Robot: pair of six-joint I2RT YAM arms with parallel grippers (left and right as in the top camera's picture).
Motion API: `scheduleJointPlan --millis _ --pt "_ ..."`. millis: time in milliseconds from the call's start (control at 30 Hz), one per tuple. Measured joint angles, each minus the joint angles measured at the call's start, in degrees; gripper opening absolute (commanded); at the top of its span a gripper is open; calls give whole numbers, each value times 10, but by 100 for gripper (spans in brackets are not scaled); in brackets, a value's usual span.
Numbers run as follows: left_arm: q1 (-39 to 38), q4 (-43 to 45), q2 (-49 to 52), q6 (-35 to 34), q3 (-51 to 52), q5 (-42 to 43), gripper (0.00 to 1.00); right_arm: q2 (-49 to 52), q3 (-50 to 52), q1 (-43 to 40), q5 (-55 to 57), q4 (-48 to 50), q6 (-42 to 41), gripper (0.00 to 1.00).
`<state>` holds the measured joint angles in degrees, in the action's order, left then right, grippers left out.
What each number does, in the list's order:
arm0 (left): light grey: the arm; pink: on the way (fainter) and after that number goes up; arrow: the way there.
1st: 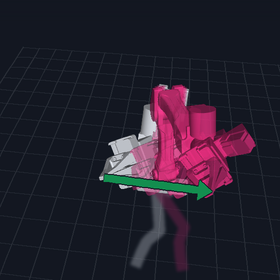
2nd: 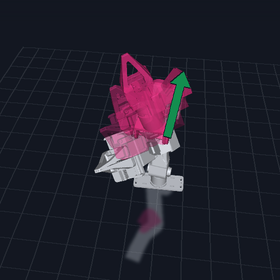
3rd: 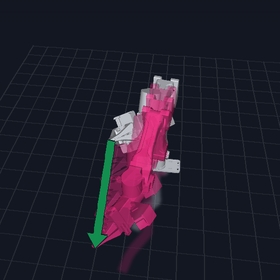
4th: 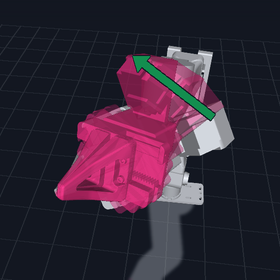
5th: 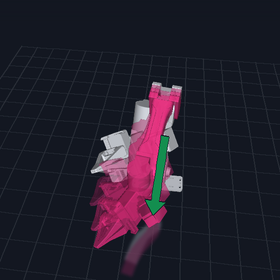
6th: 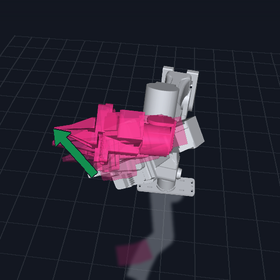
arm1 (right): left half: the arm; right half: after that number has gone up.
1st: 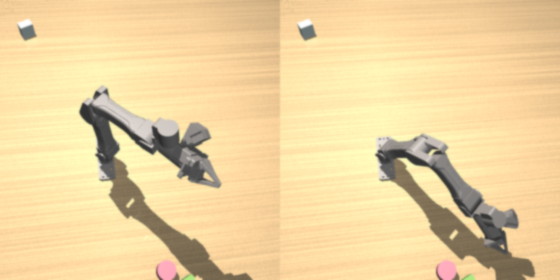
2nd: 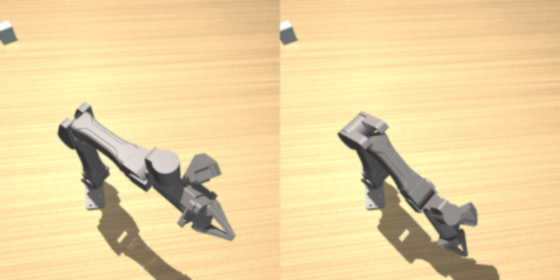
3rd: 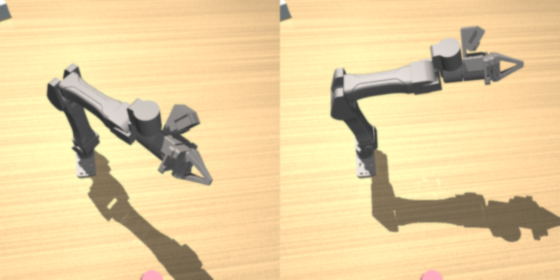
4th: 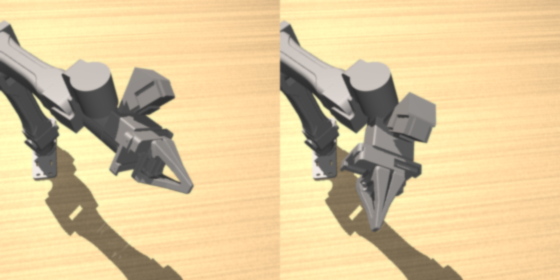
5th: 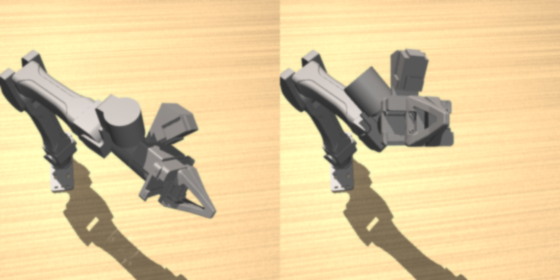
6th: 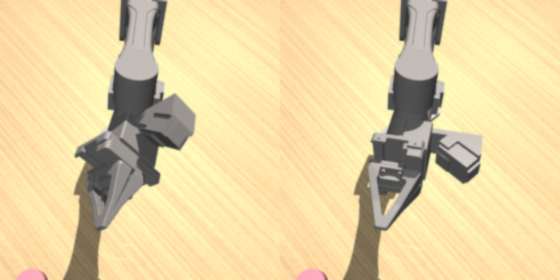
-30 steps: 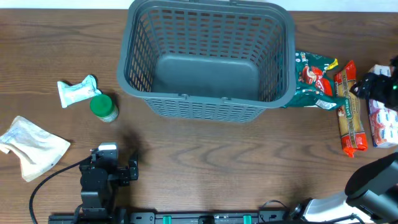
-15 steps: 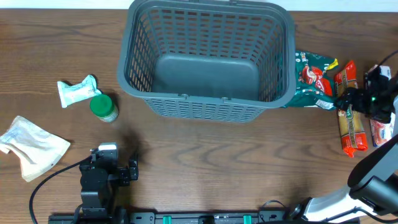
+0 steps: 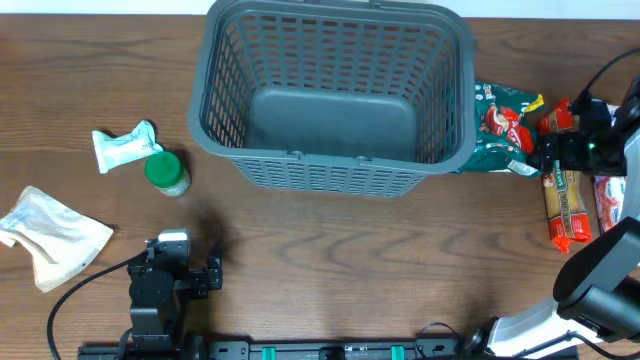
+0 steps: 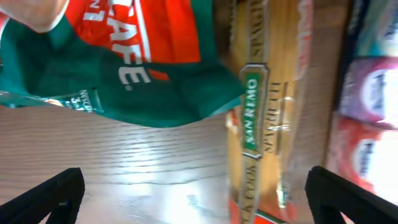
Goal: Pack container
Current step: 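Move the right gripper over the Kleenex tissue pack at the right edge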
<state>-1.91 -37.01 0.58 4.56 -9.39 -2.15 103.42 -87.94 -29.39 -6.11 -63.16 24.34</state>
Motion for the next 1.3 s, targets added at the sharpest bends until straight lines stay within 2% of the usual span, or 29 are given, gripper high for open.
scheduleJointPlan --millis 433,667,967,1167,1300 --pt "0 0 0 0 0 0 99 0 -1 0 85 -18 28 99" --pt "0 0 0 0 0 0 99 -14 -1 0 73 -46 25 99" --pt "0 0 0 0 0 0 99 -81 -1 0 59 -66 24 99" --pt "0 0 0 0 0 0 99 -95 -1 -11 71 -47 1 99" --pt "0 0 0 0 0 0 99 -95 -1 -48 81 -38 -28 99"
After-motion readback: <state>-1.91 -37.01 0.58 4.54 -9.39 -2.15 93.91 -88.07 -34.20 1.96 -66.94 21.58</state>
